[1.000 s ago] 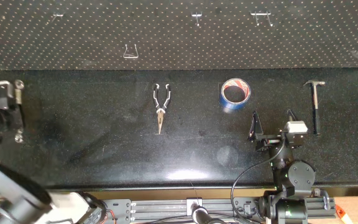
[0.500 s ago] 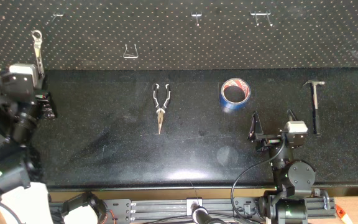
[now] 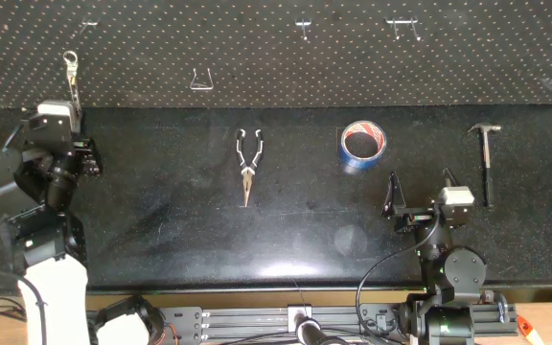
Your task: Place Tools Onto Pegboard
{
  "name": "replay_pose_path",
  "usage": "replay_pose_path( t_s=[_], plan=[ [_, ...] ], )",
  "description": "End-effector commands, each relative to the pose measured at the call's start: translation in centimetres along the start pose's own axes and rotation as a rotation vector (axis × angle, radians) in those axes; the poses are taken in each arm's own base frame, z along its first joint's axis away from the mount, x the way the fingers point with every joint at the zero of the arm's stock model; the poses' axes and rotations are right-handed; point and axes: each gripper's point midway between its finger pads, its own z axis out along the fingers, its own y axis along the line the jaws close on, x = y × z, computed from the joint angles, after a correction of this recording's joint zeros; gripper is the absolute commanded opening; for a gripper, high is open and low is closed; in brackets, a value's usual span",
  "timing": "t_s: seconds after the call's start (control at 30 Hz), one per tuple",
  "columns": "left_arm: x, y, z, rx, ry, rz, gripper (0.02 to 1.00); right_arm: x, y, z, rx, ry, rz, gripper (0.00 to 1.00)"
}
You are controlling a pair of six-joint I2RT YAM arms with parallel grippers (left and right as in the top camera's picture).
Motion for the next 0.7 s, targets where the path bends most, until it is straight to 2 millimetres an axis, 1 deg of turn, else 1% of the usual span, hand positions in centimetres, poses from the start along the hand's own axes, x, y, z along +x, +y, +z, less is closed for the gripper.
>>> replay_pose_path(
  t_s=[0.03,0.33,0.5,0.6,0.7],
  plan=[
    [-1.0,0.3,0.4,-0.006,-0.043,0.004,0.029,0.1,0.1,0.0,-0.006,0.002,0.015,0.976],
    [-0.4,0.9,1.3,-0.017,-0.030,-0.002,0.027,0.1,0.1,0.0,-0.006,0.002,0.015,0.976],
    [-1.0,1.1,1.2,-0.026,-0.047,0.005,0.025,0.1,0.1,0.0,-0.006,0.002,0.015,0.976],
    [-0.8,2.2,1.2,-0.091,-0.037,-0.047,0.025,0.1,0.1,0.0,-0.006,0.002,0.015,0.976],
    [-1.0,2.2,1.2,-0.089,-0.046,-0.044,0.027,0.1,0.1,0.0,-0.006,0.002,0.015,0.976]
  ],
)
